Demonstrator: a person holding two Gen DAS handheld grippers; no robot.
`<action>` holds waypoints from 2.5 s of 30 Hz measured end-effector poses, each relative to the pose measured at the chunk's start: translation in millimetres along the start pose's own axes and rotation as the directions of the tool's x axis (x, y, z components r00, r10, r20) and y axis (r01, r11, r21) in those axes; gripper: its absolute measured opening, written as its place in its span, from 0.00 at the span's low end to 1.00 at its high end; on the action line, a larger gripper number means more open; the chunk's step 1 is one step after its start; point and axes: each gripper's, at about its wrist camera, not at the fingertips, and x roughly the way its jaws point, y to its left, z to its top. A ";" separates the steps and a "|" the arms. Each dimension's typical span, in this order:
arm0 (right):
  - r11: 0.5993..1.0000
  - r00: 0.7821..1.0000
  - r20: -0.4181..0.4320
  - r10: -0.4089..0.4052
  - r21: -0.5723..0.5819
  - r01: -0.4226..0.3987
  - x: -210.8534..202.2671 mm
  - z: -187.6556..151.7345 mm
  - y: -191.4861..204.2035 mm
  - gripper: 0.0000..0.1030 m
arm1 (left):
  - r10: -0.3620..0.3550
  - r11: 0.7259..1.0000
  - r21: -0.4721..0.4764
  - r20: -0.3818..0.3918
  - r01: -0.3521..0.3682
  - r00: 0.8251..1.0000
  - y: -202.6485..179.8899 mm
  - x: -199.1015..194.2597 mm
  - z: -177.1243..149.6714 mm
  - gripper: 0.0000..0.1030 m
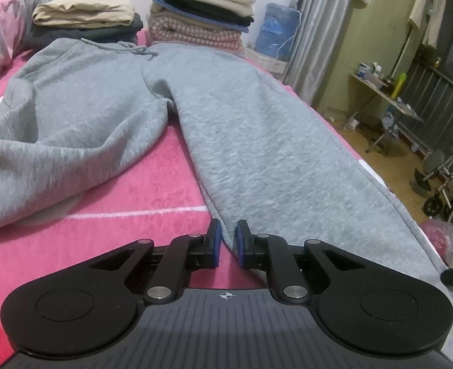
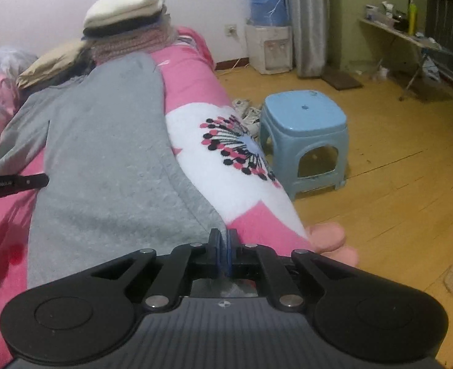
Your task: Fold clothes
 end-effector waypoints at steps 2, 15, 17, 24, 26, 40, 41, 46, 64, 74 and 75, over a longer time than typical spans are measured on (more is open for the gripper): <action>1.000 1.000 -0.009 -0.028 -0.013 0.028 -2.8 -2.2 5.6 0.02 | 0.000 1.000 -0.004 0.018 0.000 1.000 2.2 -5.1 2.7 0.10; 0.983 0.987 -0.036 -0.155 -0.107 0.150 0.9 1.5 17.0 0.03 | -0.003 0.999 0.044 0.026 0.001 1.000 -12.4 63.9 37.1 0.11; 0.986 0.988 -0.052 -0.147 -0.091 0.142 9.1 -0.4 10.3 0.06 | -0.021 0.999 0.044 0.051 0.019 0.998 -8.6 61.7 32.4 0.11; 0.967 1.000 0.003 -0.030 0.253 0.028 -33.7 0.2 -40.3 0.34 | -0.036 0.999 0.038 0.052 0.034 0.998 -6.1 42.5 32.8 0.15; 0.939 0.999 0.019 -0.028 0.343 0.019 -51.4 -3.7 -56.6 0.34 | -0.038 0.999 0.035 0.064 0.036 0.997 -7.7 33.2 33.5 0.19; 0.789 0.991 -0.021 0.131 0.608 -0.091 -155.6 -104.2 -88.0 0.40 | -0.322 0.854 0.387 -0.132 0.348 0.937 -77.5 -84.7 -19.1 0.30; 0.787 0.990 -0.023 0.140 0.609 -0.097 -163.8 -112.4 -86.1 0.40 | -0.340 0.832 0.408 -0.163 0.377 0.926 -82.6 -94.1 -25.9 0.30; 0.865 0.989 -0.011 0.148 0.486 -0.124 -207.5 -145.9 -58.3 0.45 | -0.374 0.765 0.442 -0.290 0.469 0.881 -100.1 -128.4 -66.1 0.30; 0.978 0.978 0.057 0.199 -0.066 -0.196 -222.5 -184.3 52.0 0.04 | -0.530 0.747 0.061 -0.547 0.662 0.648 -118.0 -143.1 -125.2 0.33; 0.931 0.950 0.065 0.304 -0.232 -0.282 -182.9 -190.9 107.7 0.04 | -0.582 0.801 -0.316 -0.608 0.508 0.540 -87.4 -93.4 -144.3 0.47; 0.926 0.946 0.065 0.319 -0.235 -0.296 -179.9 -191.4 111.2 0.04 | -0.576 0.808 -0.323 -0.612 0.493 0.543 -86.3 -91.2 -147.5 0.47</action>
